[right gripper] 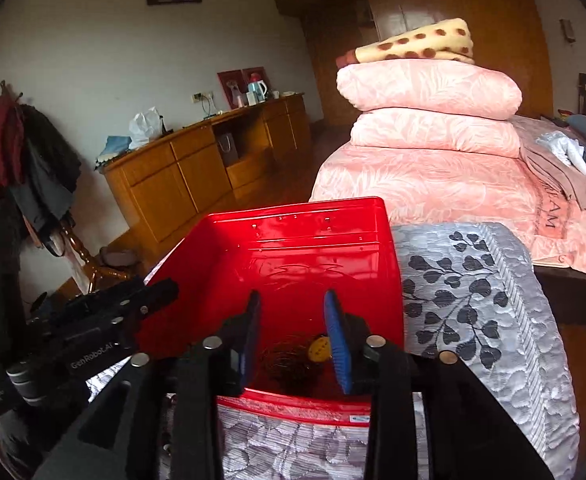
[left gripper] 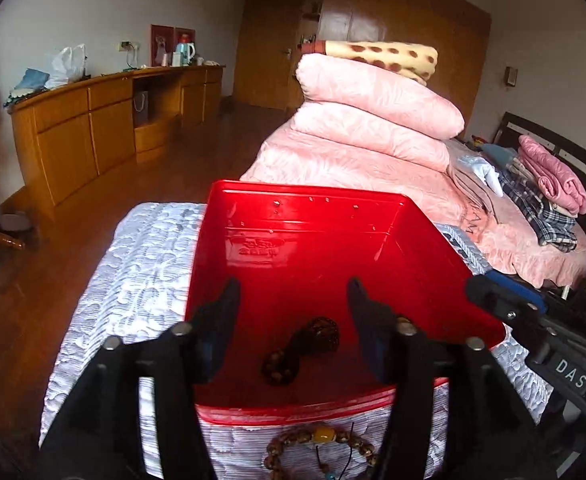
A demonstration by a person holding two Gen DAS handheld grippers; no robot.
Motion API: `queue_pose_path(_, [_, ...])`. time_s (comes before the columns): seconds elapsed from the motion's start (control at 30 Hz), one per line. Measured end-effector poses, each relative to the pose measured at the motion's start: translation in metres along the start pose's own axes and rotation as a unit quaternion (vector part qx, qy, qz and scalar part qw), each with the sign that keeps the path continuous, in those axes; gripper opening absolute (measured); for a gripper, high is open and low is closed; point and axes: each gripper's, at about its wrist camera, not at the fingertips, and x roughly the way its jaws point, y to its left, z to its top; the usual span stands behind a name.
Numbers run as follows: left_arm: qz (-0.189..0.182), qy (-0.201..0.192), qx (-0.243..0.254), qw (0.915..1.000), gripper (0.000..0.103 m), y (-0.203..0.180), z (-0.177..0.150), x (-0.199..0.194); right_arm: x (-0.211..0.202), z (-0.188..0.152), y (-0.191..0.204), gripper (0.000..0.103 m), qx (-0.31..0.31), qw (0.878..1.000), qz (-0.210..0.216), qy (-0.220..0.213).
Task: Organize jewelry
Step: 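Lift both tools out of the red tin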
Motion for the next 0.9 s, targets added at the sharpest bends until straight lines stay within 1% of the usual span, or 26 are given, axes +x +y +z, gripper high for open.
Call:
queue_pose_path(0.1, [0.006,-0.012,0.005,0.9999,0.064,0.001,-0.002,-0.012,-0.008,-0.003,-0.002,0.043,0.005,1.000,-0.004,-0.007])
queue_pose_path(0.17, [0.017,-0.020,0.015,0.9995,0.065,0.000,-0.008,-0.023,-0.017,-0.008,-0.004,0.044,0.010,1.000,-0.004,-0.011])
queue_pose_path(0.23, [0.026,-0.025,0.023,0.9991,0.067,0.001,-0.017,-0.036,-0.025,-0.015,-0.005,0.049,0.013,1.000,-0.007,-0.013])
queue_pose_path(0.27, [0.027,-0.025,0.025,0.9990,0.068,0.002,-0.020,-0.041,-0.031,-0.020,-0.004,0.053,0.013,1.000,-0.012,-0.014])
queue_pose_path(0.33, [0.031,-0.027,0.029,0.9988,0.080,0.003,-0.026,-0.049,-0.039,-0.029,-0.003,0.056,0.009,1.000,-0.017,-0.015])
queue_pose_path(0.37, [0.038,-0.030,0.031,0.9984,0.084,0.005,-0.032,-0.056,-0.043,-0.034,-0.002,0.058,0.006,1.000,-0.020,-0.015])
queue_pose_path(0.4, [0.041,-0.031,0.031,0.9982,0.088,0.006,-0.036,-0.060,-0.045,-0.038,-0.001,0.063,0.004,1.000,-0.023,-0.013])
queue_pose_path(0.43, [0.042,-0.032,0.031,0.9981,0.089,0.008,-0.038,-0.062,-0.049,-0.045,-0.001,0.066,0.004,1.000,-0.028,-0.012])
queue_pose_path(0.47, [0.042,-0.030,0.030,0.9982,0.089,0.010,-0.043,-0.065,-0.051,-0.048,-0.001,0.073,0.006,0.999,-0.031,-0.011])
queue_pose_path(0.53, [0.042,-0.023,0.021,0.9986,0.090,0.018,-0.052,-0.070,-0.057,-0.060,-0.002,0.076,0.009,0.999,-0.039,-0.005])
queue_pose_path(0.6, [0.042,-0.016,0.010,0.9989,0.092,0.026,-0.062,-0.076,-0.063,-0.072,-0.003,0.083,0.008,0.999,-0.042,0.004])
queue_pose_path(0.67, [0.047,-0.010,0.007,0.9988,0.092,0.033,-0.073,-0.081,-0.067,-0.082,-0.001,0.085,0.001,0.999,-0.049,0.013])
queue_pose_path(0.77, [0.063,0.003,0.014,0.9979,0.092,0.036,-0.089,-0.086,-0.070,-0.097,0.002,0.085,-0.008,0.998,-0.054,0.030])
queue_pose_path(0.83, [0.061,0.009,0.014,0.9980,0.092,0.038,-0.096,-0.090,-0.072,-0.101,0.002,0.085,-0.004,0.998,-0.051,0.035])
queue_pose_path(0.9, [0.057,0.010,0.012,0.9982,0.092,0.039,-0.103,-0.098,-0.078,-0.103,0.004,0.085,-0.005,0.998,-0.049,0.030])
